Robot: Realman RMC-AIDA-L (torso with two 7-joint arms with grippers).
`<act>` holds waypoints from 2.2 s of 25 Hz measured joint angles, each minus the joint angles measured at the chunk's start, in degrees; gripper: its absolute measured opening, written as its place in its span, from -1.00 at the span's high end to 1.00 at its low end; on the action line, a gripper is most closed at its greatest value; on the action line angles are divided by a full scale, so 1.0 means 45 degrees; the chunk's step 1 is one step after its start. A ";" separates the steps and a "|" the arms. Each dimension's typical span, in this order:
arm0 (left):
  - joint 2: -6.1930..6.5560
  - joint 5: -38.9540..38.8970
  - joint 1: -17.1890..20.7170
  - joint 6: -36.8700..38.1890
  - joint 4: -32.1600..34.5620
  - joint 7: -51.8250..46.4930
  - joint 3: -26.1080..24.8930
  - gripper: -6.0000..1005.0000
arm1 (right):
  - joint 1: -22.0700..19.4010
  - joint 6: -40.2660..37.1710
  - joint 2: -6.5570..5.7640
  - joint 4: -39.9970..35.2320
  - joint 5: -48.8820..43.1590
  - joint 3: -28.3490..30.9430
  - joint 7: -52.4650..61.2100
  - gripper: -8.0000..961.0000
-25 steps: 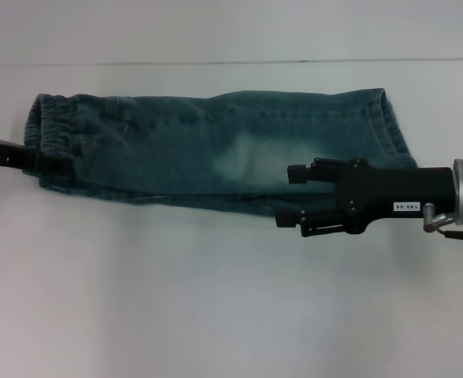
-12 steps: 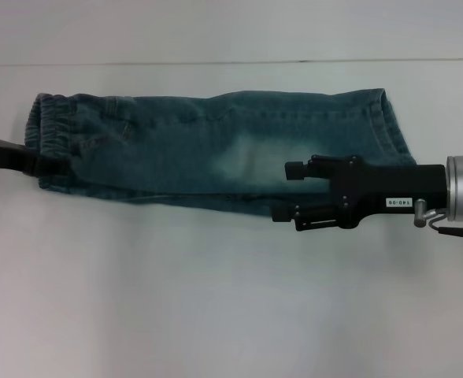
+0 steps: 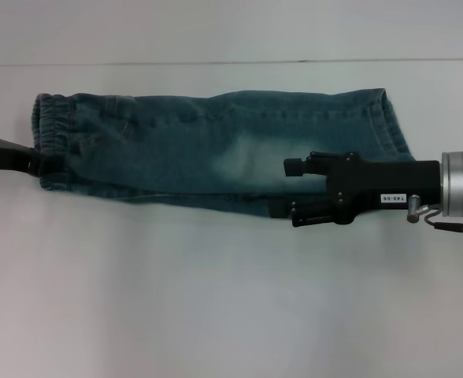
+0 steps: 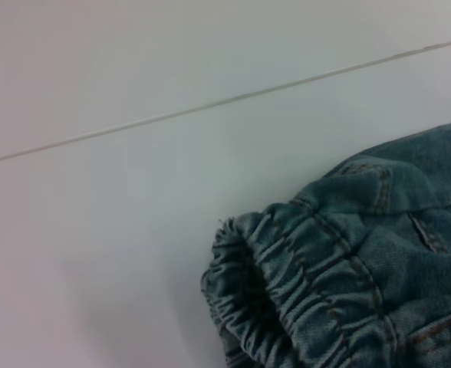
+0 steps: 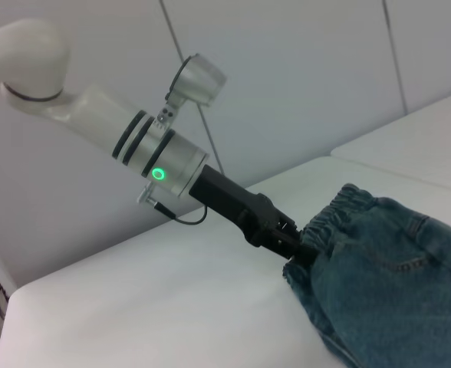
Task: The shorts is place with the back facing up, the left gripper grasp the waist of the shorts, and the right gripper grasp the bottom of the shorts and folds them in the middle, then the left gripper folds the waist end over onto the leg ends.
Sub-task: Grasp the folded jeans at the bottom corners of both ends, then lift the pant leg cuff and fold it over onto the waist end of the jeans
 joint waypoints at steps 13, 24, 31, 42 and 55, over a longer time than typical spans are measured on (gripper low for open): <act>-0.0026 -0.0016 0.0052 0.0426 0.0413 0.0056 0.0020 0.44 | 0.0162 0.0255 0.0001 0.0251 -0.0002 -0.0288 0.0034 -0.97; -0.0156 -0.0015 0.0122 0.0850 0.0883 0.0236 0.0043 0.69 | 0.0186 0.0320 0.0001 0.0310 -0.0002 -0.0313 -0.0040 -0.97; -0.0201 -0.0016 0.0154 0.0922 0.0982 0.0250 0.0042 0.76 | 0.0185 0.0347 0.0001 0.0320 0.0000 -0.0326 -0.0046 -0.93; -0.0236 -0.0022 0.0179 0.2326 0.2014 0.0253 -0.0045 0.79 | 0.0287 0.0878 -0.0030 0.0330 0.0016 -0.1025 0.0368 -0.87; -0.0277 -0.0034 0.0024 0.4434 0.3733 0.0092 -0.0073 0.79 | 0.0378 0.1364 0.0004 0.0331 0.0076 -0.1373 0.0312 0.09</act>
